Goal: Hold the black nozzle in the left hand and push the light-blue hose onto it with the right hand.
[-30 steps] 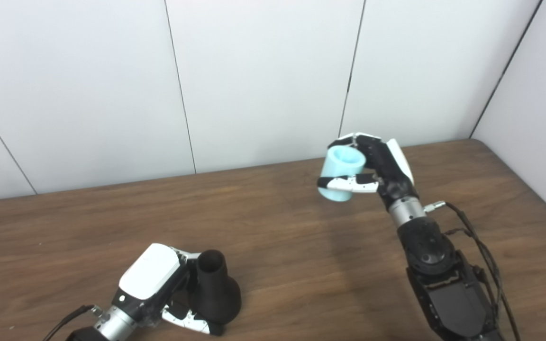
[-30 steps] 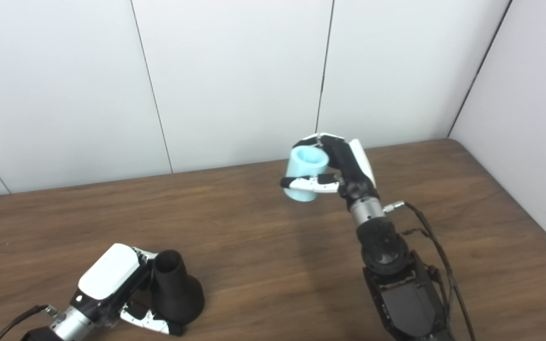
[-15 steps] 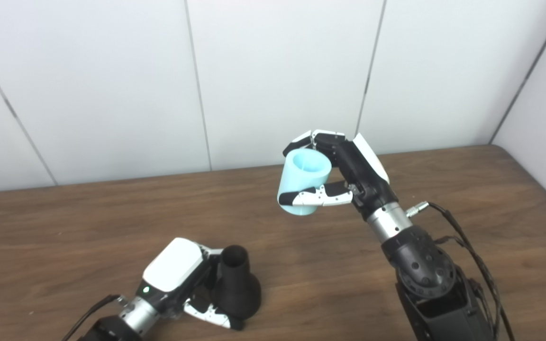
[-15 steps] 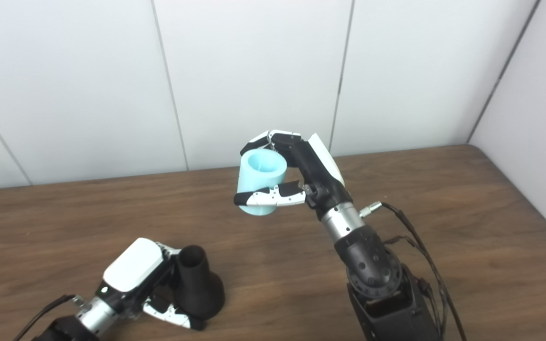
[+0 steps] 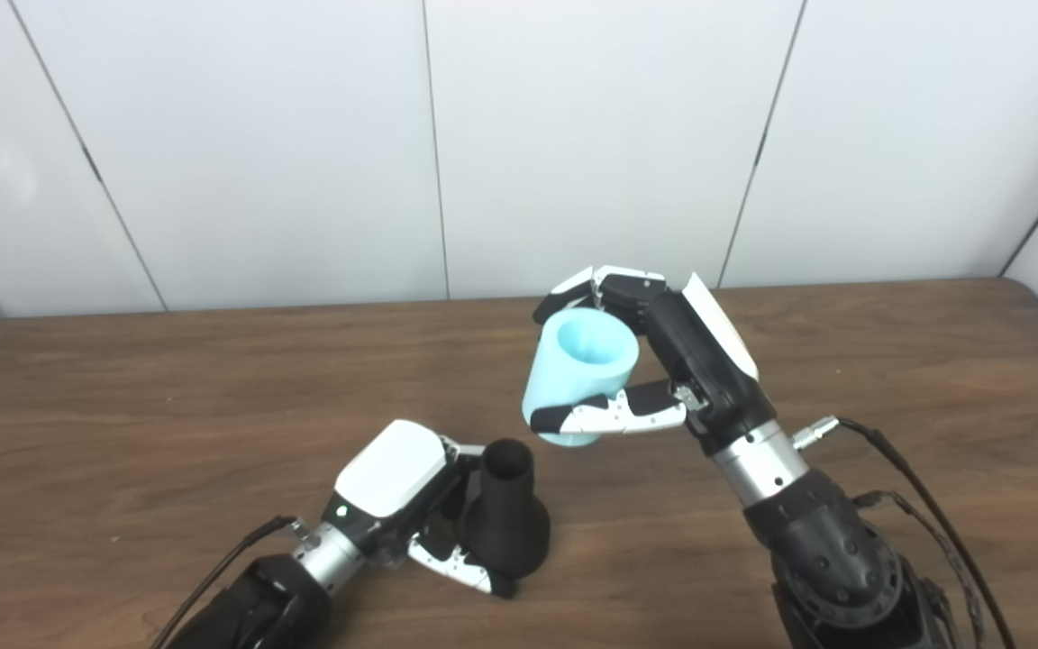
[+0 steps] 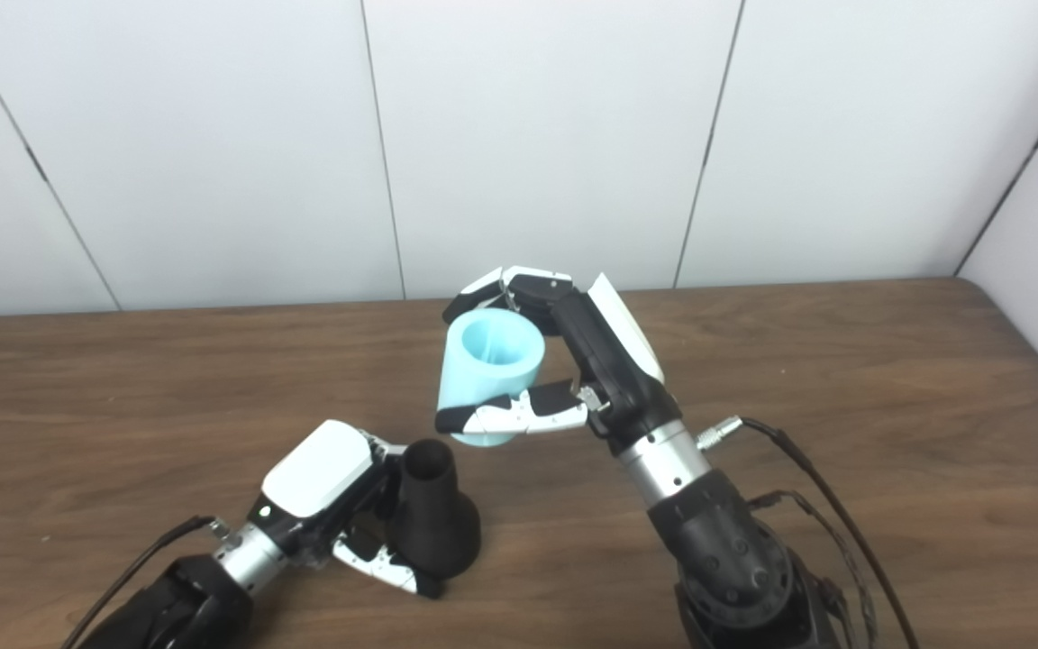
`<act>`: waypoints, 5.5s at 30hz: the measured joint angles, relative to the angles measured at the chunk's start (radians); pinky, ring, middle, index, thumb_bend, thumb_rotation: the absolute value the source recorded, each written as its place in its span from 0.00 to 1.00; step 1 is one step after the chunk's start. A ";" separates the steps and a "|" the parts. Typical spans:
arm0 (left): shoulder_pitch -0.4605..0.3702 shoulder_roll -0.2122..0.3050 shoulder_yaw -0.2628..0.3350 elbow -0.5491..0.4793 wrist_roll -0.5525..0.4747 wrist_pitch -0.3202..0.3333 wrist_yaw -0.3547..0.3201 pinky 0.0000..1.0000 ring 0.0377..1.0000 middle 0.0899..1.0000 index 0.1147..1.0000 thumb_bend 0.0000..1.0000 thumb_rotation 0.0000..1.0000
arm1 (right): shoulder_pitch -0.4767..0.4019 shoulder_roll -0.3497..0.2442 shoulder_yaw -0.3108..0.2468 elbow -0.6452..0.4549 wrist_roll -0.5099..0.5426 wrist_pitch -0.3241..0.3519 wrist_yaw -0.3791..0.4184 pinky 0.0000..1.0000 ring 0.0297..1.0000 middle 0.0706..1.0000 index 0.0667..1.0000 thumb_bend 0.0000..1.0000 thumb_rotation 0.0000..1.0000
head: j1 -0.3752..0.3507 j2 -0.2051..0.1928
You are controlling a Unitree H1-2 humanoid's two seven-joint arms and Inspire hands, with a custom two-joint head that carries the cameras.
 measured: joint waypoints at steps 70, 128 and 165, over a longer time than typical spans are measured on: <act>-0.003 -0.008 -0.014 0.005 0.009 -0.006 0.005 0.19 0.22 0.35 0.44 0.52 0.00 | 0.073 0.097 0.016 0.183 -0.063 -0.208 -0.014 0.29 0.36 0.45 0.52 0.51 0.00 | 0.012 -0.018; 0.001 -0.008 -0.015 -0.015 -0.001 0.020 -0.029 0.21 0.35 0.39 0.46 0.50 0.00 | 0.048 0.064 0.097 0.304 -0.239 -0.417 -0.144 0.26 0.34 0.44 0.53 0.51 0.00 | 0.019 -0.037; 0.003 -0.009 -0.014 -0.018 -0.006 0.020 -0.036 0.19 0.35 0.42 0.45 0.50 0.00 | 0.058 0.046 0.086 0.378 -0.303 -0.608 -0.229 0.26 0.36 0.45 0.50 0.51 0.00 | 0.022 -0.026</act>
